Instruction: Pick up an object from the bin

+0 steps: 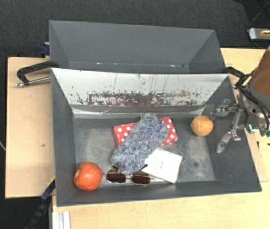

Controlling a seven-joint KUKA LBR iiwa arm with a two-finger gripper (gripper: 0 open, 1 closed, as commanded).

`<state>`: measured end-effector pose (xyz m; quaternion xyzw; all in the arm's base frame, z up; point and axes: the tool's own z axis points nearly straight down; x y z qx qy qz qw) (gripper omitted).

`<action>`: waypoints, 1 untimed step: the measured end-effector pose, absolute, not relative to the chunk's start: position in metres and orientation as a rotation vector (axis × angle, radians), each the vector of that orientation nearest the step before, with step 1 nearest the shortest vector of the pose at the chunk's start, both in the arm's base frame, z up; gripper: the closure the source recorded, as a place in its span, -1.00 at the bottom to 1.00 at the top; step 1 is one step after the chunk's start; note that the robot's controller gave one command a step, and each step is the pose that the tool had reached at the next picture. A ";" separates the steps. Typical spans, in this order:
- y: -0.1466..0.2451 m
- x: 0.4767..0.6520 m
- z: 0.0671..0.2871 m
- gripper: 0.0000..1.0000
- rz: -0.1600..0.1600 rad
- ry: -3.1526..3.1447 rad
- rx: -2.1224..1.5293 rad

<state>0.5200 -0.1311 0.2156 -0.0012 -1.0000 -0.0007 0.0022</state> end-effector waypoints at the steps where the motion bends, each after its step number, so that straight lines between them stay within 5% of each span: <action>1: -0.128 0.532 0.200 -1.00 0.005 -3.155 -0.011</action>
Offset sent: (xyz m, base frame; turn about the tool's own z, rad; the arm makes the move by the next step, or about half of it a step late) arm 0.0405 0.0226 -0.1119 0.0183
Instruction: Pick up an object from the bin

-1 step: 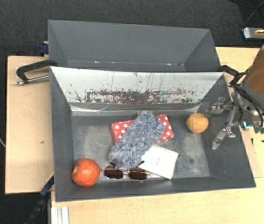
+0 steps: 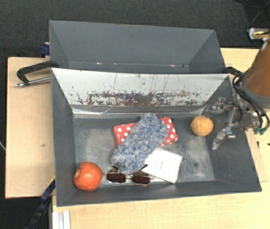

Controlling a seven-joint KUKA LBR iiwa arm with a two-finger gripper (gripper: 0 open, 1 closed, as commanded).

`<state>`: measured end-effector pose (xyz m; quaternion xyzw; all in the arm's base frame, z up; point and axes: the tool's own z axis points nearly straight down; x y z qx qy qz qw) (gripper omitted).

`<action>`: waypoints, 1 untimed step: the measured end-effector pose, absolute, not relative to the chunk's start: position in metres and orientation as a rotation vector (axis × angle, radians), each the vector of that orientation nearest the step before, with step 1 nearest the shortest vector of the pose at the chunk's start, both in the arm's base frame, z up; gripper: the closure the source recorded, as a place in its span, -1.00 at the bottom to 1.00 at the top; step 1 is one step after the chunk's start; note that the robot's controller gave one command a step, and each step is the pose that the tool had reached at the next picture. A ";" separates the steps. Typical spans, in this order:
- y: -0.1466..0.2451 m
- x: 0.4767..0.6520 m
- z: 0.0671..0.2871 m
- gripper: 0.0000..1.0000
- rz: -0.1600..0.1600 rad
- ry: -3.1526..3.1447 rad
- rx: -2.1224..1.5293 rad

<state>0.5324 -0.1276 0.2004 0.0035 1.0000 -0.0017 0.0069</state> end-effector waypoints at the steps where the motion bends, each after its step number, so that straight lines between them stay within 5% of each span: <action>1: -0.108 0.562 0.105 1.00 0.001 3.140 0.032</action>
Offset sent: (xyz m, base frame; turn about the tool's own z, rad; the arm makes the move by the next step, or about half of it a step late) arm 0.0000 0.0000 0.0000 0.0000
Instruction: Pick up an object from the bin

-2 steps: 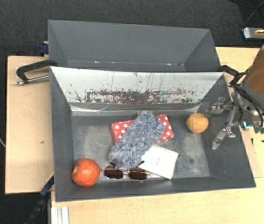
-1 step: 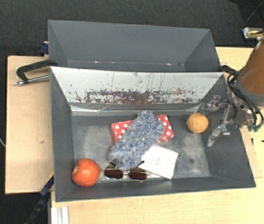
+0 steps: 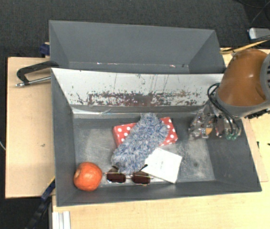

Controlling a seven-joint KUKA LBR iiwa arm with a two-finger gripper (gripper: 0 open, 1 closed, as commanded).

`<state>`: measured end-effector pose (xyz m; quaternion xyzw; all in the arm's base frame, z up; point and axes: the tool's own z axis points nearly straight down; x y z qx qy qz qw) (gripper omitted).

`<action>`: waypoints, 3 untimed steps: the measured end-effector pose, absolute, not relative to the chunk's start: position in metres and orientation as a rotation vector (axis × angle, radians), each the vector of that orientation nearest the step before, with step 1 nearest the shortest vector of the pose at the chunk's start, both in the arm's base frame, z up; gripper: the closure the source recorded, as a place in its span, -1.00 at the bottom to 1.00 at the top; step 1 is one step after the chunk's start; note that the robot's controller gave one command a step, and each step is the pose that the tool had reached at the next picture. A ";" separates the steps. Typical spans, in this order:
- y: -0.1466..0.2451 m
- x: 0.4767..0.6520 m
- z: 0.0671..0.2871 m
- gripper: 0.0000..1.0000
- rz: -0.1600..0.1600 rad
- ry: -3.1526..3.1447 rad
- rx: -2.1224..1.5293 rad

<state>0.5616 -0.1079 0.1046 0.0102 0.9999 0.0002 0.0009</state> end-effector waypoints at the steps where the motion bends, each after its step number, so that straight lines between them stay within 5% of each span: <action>1: -0.108 0.562 0.105 1.00 0.000 3.140 0.032; 3: -0.106 0.562 0.165 1.00 -0.002 3.131 0.004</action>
Offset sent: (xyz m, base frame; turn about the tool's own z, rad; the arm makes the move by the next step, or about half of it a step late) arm -0.0009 0.0016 0.0485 -0.0173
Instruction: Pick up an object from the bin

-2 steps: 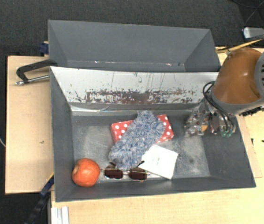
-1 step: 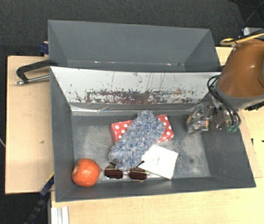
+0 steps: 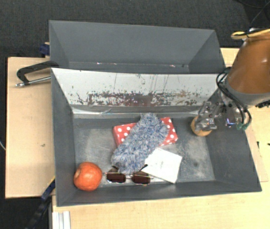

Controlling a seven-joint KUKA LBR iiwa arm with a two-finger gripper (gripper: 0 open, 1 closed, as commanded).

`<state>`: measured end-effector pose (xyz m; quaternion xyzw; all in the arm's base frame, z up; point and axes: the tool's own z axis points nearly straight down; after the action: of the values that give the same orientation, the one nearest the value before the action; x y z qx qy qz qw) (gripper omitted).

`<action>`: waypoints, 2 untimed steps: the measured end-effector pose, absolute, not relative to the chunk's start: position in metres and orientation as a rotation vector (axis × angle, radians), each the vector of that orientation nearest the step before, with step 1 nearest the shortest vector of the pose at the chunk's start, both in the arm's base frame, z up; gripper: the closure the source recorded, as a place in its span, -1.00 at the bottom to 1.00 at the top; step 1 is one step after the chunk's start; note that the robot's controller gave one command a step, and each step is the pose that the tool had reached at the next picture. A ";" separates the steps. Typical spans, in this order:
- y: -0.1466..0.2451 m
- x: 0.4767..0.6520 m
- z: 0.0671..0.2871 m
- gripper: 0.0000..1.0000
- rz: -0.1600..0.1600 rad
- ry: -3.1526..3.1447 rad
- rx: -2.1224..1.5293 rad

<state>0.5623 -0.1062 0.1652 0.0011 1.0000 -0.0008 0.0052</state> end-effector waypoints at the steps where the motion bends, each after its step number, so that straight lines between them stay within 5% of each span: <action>1: -0.108 0.560 0.183 1.00 -0.002 3.135 -0.025; 2: -0.106 0.573 0.187 1.00 -0.001 3.133 -0.019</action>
Offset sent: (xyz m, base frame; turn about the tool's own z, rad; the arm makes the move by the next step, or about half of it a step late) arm 0.0082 -0.0002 0.0204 -0.0152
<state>0.5727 -0.1063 0.1871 -0.0061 1.0000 -0.0004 0.0042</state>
